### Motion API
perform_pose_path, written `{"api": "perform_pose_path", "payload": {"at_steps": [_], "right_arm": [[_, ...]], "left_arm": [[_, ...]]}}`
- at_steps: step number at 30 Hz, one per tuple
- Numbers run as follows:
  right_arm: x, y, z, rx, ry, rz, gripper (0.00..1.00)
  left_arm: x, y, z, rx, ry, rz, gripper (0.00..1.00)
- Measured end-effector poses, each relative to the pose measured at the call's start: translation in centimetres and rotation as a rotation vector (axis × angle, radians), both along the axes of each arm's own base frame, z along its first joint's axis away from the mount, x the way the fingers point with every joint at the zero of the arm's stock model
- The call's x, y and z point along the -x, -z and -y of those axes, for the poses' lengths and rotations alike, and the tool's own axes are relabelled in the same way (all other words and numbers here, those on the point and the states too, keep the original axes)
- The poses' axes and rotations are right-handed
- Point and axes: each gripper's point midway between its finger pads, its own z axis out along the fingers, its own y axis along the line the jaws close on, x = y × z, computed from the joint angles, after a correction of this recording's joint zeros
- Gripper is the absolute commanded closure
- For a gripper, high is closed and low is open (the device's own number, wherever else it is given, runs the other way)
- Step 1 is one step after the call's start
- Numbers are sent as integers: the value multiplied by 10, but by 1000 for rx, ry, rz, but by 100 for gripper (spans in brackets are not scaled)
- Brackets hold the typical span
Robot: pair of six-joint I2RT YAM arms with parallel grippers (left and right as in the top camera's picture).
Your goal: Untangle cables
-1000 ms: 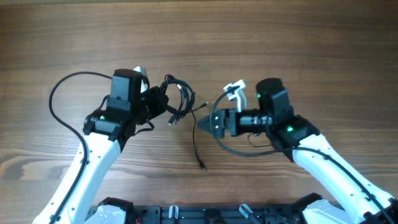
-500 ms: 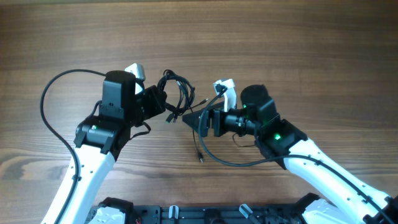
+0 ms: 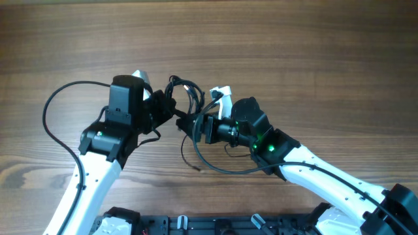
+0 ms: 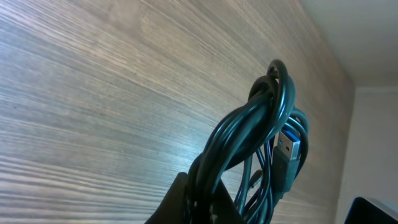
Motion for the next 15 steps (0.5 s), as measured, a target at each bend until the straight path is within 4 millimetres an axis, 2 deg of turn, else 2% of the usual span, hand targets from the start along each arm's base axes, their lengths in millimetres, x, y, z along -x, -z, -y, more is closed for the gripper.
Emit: {"api": "perform_pose_path", "payload": {"at_steps": [2, 4, 5, 9, 12, 15], "right_arm": [[0, 2, 1, 0, 9, -24, 52], [1, 3, 1, 0, 12, -35, 62], [1, 3, 1, -3, 14, -40, 63], [1, 4, 1, -8, 25, -68, 85], [1, 3, 0, -31, 32, -100, 94], [5, -2, -3, -73, 3, -120, 96]], "left_arm": [[1, 0, 4, 10, -1, -5, 96], [1, -1, 5, 18, -4, -5, 96], [0, -2, 6, 27, -13, -7, 96], [0, -3, 5, 70, -72, -37, 96], [-1, -3, 4, 78, -94, -45, 96], [-1, -6, 3, 84, -104, -43, 96]]}}
